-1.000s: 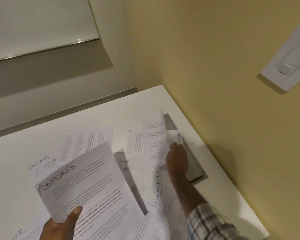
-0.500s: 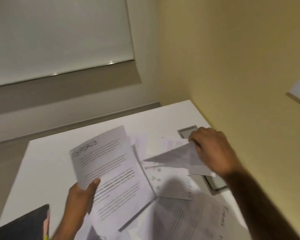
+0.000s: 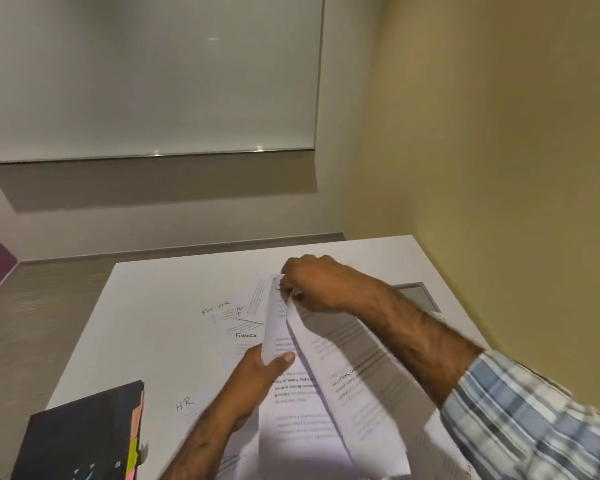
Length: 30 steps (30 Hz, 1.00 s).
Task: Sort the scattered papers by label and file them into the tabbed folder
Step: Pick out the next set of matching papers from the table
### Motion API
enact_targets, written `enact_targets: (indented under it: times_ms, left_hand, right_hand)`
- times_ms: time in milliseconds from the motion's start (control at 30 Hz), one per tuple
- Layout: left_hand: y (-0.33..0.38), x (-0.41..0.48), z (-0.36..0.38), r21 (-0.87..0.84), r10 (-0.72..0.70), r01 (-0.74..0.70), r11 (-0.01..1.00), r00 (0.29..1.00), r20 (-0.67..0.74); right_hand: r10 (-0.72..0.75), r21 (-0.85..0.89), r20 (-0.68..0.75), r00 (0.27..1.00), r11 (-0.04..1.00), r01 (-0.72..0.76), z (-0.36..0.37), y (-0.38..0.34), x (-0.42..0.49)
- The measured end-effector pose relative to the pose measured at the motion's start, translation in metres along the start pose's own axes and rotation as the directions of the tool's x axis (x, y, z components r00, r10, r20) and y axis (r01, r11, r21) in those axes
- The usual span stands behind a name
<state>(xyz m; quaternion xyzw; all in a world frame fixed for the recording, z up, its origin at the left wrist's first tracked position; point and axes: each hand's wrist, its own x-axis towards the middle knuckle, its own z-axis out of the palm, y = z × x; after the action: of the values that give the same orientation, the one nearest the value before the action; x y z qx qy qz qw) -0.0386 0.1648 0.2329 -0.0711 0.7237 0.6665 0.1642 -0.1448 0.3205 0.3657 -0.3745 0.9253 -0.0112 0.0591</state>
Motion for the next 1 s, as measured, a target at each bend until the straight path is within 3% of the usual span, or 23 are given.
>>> enact_targets:
  times_ms: [133,300,467,567,633,667,700,733,767,800,867,933,1000]
  left_hand:
    - [0.002,-0.008,-0.001,-0.071,0.013,-0.013,0.997,1.0,0.002]
    - [0.001,-0.014,-0.009,-0.31,-0.048,0.041,0.95,0.999,-0.016]
    - [0.0,-0.013,-0.014,-0.129,0.031,-0.029,0.991,0.999,0.01]
    - [-0.002,-0.01,-0.018,-0.138,0.036,-0.037,0.99,0.999,-0.009]
    - [-0.002,-0.01,-0.023,-0.178,0.045,-0.047,0.983,0.999,-0.014]
    - [-0.003,-0.011,-0.026,-0.197,0.048,-0.05,0.979,0.999,-0.019]
    - [-0.004,-0.011,-0.028,-0.216,0.051,-0.056,0.975,0.998,-0.029]
    - [-0.005,-0.012,-0.031,-0.229,0.054,-0.061,0.972,0.998,-0.038]
    - [-0.007,-0.012,-0.034,-0.237,0.054,-0.064,0.969,0.997,-0.047]
    - [-0.008,-0.012,-0.035,-0.247,0.05,-0.063,0.967,0.997,-0.056]
    - [-0.013,-0.01,-0.035,-0.256,0.05,-0.064,0.965,0.997,-0.062]
    - [-0.013,-0.009,-0.03,-0.224,0.041,-0.057,0.973,0.996,-0.074]
    - [-0.013,-0.007,-0.024,-0.166,0.019,-0.032,0.986,0.997,-0.078]
  right_hand:
    - [0.053,0.078,0.046,0.998,0.995,-0.057,-0.002,-0.014,0.02]
    - [0.098,0.124,0.115,0.988,0.986,-0.113,-0.009,-0.023,0.035]
    - [0.096,0.16,0.09,0.991,0.981,-0.109,-0.011,-0.029,0.041]
    - [0.153,0.266,-0.07,0.986,0.955,-0.13,-0.009,-0.02,0.034]
    - [0.309,0.322,-0.335,0.89,0.925,-0.2,-0.003,-0.001,0.02]
    - [0.433,0.415,-0.434,0.79,0.874,-0.252,0.003,0.01,0.007]
    - [0.595,0.581,-0.445,0.669,0.761,-0.29,0.014,0.019,-0.011]
    - [0.757,0.772,-0.326,0.566,0.559,-0.303,0.023,0.025,-0.031]
    - [0.85,0.907,-0.103,0.516,0.294,-0.303,0.036,0.029,-0.051]
    - [0.825,0.949,0.135,0.549,0.051,-0.311,0.051,0.03,-0.069]
    - [0.538,0.894,0.448,0.714,-0.25,-0.373,0.087,0.028,-0.096]
    - [0.348,0.851,0.483,0.803,-0.403,-0.337,0.114,0.016,-0.11]
    - [0.363,0.864,0.428,0.828,-0.432,-0.257,0.134,0.009,-0.112]
